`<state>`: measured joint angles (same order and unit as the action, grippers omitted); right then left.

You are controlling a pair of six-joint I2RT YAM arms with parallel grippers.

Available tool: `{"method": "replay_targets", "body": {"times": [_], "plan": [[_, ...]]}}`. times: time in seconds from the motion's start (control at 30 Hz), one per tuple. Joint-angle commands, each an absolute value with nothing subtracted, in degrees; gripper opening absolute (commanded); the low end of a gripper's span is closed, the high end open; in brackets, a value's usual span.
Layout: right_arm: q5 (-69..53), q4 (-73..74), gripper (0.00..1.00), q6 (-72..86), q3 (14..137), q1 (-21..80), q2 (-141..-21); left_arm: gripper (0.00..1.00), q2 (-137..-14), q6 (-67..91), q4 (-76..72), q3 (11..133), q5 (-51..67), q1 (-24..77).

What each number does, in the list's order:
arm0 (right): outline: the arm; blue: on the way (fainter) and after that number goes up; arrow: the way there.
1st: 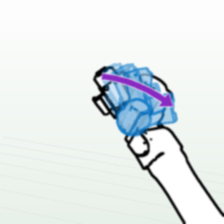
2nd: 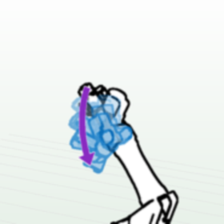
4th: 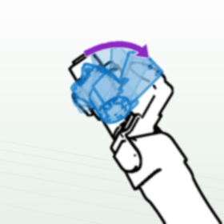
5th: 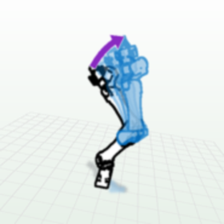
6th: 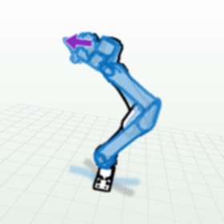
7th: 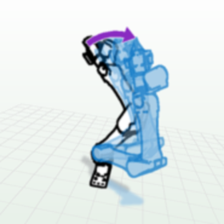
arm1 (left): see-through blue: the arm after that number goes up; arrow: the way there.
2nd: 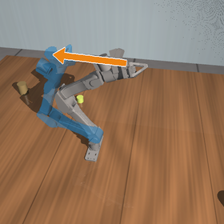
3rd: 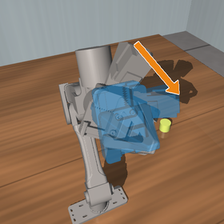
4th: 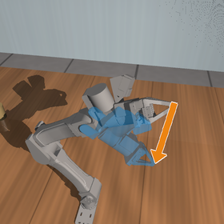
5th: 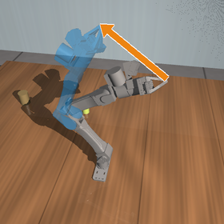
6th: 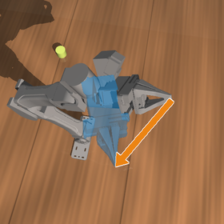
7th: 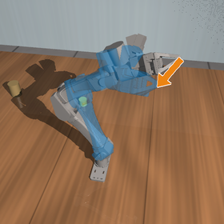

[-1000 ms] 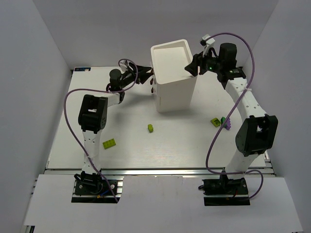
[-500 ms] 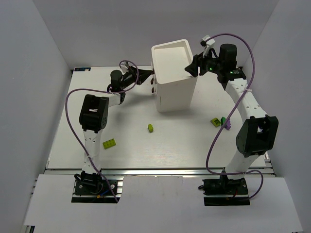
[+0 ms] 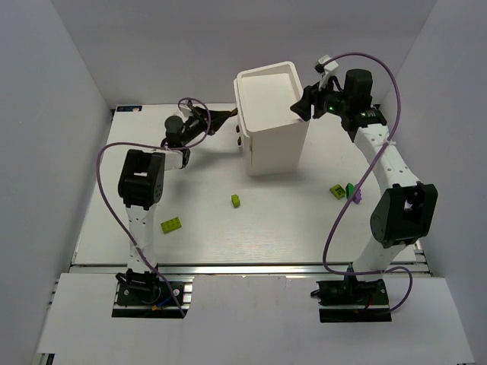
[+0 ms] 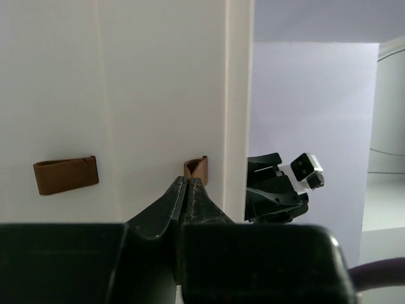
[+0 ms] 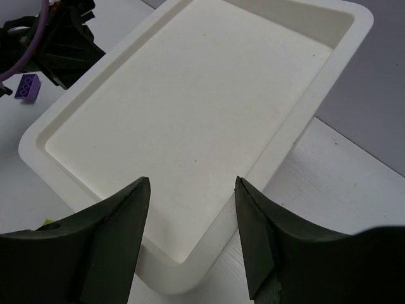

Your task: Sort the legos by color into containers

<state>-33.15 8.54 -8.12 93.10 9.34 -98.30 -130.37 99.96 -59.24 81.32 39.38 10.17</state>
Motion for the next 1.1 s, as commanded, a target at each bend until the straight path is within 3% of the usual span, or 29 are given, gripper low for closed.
{"method": "replay_targets", "body": {"times": [0.0,0.33,0.4,0.43,0.47,0.53,0.73,0.9,1.07], "plan": [[-32.3,7.9,0.62,-8.2,93.4,9.0,-96.0,0.00,-124.1,100.0,-63.4,77.2,39.2,6.6],[-33.8,8.0,0.64,-8.9,94.0,8.9,-95.8,0.00,-121.5,100.7,-65.3,74.3,40.9,2.5],[-39.6,6.9,0.72,-9.8,93.0,8.4,-95.0,0.18,-122.3,100.7,-65.3,75.2,42.4,2.5],[-41.6,4.9,0.76,-10.1,92.5,8.3,-93.7,0.37,-122.3,100.7,-65.4,76.1,42.8,3.1],[-44.3,3.4,0.80,-10.5,91.6,8.0,-92.8,0.44,-122.4,100.7,-65.7,76.5,43.0,3.1],[-49.7,-1.3,0.84,-11.6,88.9,7.6,-90.0,0.55,-122.6,100.7,-66.3,77.4,43.3,3.1],[-50.5,-5.2,0.84,-12.9,85.6,5.5,-83.9,0.65,-118.7,98.4,-64.2,74.5,43.4,1.9],[-48.2,10.6,0.78,-25.2,82.4,2.6,-78.7,0.69,-113.2,87.0,-50.2,70.7,44.1,-0.2],[-35.5,22.5,0.48,-33.5,74.7,0.7,-75.2,0.72,-107.8,71.0,-25.7,71.5,42.2,-1.3]]}}
